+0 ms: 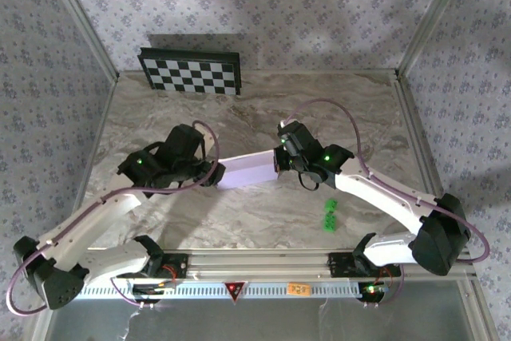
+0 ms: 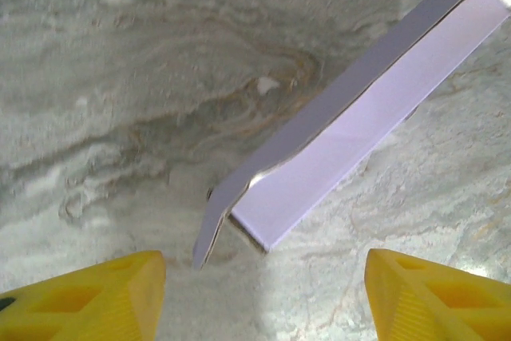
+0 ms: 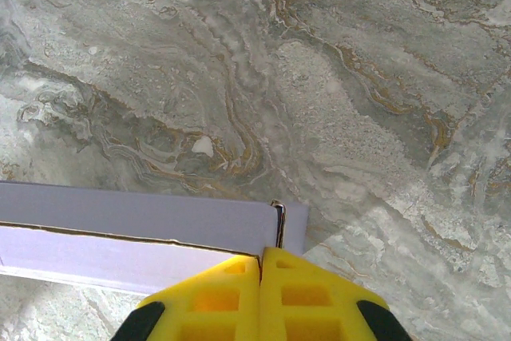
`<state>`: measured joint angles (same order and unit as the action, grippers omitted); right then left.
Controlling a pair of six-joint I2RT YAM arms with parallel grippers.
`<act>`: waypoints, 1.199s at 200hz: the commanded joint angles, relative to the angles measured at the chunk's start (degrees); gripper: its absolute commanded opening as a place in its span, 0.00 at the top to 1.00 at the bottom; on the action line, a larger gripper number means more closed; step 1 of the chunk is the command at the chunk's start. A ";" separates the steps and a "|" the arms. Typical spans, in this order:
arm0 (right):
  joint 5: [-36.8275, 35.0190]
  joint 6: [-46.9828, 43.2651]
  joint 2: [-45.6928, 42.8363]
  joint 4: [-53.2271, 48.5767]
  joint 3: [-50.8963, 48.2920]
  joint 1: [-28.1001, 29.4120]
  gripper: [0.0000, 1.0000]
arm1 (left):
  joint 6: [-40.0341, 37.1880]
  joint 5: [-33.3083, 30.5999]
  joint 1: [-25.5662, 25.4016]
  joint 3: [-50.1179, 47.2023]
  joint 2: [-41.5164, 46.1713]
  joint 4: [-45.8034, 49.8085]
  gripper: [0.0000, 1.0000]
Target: Fold the paper box
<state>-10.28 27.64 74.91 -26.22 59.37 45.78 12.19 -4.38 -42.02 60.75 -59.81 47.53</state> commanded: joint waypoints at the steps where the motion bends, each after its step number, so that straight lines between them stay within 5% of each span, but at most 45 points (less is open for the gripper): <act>1: 0.47 0.62 1.16 -3.05 1.77 -0.16 1.00 | 6.97 -2.36 -0.08 -1.25 1.20 3.33 0.35; 81: 0.70 0.40 1.16 -3.30 2.39 -0.15 1.00 | 6.38 -5.57 1.27 0.15 -5.22 3.10 0.50; 240: 0.35 0.31 1.15 -3.23 2.76 0.40 1.00 | 7.65 3.27 3.12 1.73 -7.51 -0.30 0.92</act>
<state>-10.11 27.62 75.53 -27.35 60.38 45.80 18.79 -3.77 -39.20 59.90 -66.98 48.18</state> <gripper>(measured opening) 0.052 0.092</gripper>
